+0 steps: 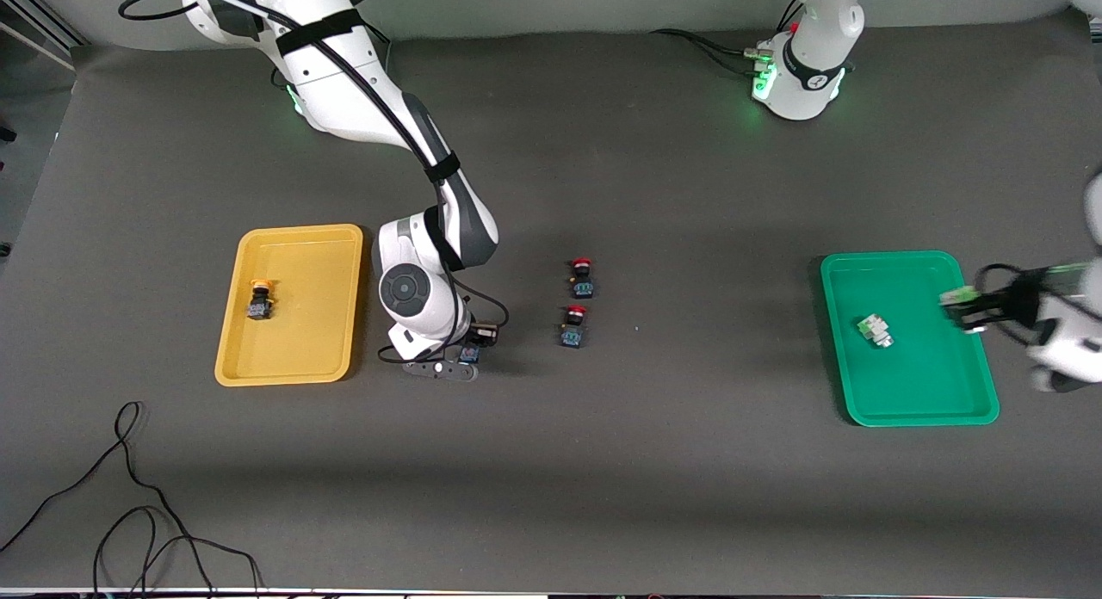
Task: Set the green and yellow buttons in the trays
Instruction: 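Carry the green button with the left gripper while the right gripper lifts, then set the green button in the green tray and open the left gripper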
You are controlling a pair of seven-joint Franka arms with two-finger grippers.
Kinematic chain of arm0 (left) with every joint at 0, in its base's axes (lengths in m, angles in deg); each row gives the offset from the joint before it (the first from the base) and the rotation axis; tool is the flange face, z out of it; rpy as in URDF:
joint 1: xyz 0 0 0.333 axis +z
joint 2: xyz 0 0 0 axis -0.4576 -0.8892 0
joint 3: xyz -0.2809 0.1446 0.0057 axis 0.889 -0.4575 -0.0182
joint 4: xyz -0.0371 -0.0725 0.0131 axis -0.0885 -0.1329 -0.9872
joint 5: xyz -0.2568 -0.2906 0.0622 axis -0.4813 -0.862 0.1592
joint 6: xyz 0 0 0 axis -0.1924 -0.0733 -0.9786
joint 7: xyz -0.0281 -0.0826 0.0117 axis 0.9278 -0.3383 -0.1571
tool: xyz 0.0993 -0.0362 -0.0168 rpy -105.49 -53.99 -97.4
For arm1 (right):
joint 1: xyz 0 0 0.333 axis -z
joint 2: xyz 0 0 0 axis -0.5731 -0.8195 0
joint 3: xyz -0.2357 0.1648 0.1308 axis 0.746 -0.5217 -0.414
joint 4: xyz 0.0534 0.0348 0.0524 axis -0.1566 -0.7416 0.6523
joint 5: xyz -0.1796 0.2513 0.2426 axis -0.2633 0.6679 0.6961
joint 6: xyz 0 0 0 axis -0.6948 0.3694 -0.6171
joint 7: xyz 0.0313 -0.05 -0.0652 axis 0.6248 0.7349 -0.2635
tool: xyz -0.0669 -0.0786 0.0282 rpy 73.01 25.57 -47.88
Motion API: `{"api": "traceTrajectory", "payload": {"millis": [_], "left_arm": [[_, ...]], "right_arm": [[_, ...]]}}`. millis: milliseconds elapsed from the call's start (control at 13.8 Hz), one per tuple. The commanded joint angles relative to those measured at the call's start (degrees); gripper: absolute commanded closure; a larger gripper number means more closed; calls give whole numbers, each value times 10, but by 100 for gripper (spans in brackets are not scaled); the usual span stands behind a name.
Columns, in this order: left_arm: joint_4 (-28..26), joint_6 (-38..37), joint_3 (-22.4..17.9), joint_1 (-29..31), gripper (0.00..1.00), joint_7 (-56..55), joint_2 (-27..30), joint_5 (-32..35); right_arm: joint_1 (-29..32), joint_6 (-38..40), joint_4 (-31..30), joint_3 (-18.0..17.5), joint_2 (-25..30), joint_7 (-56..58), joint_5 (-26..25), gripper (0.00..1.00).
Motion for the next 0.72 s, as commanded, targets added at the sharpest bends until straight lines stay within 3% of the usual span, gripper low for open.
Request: {"api": "traceTrajectory", "payload": {"millis": [0,145,289,506,651], "left_arm": [[-98,115,8,48,100,114,2,15],[-184,235,8,77,100,168,-4,16],[-235,319,8,86,100,203,-27,21],[-250,349,8,96,100,213,-62,40],[-251,349,8,97,85,213,-76,51]], "right_arm": [[4,27,6,8,40,-9,13,100],[5,94,6,34,91,-9,9,100],[3,173,5,67,149,-8,4,100],[-2,274,-1,130,212,4,-24,100],[1,297,-19,140,240,17,-85,100]]}}
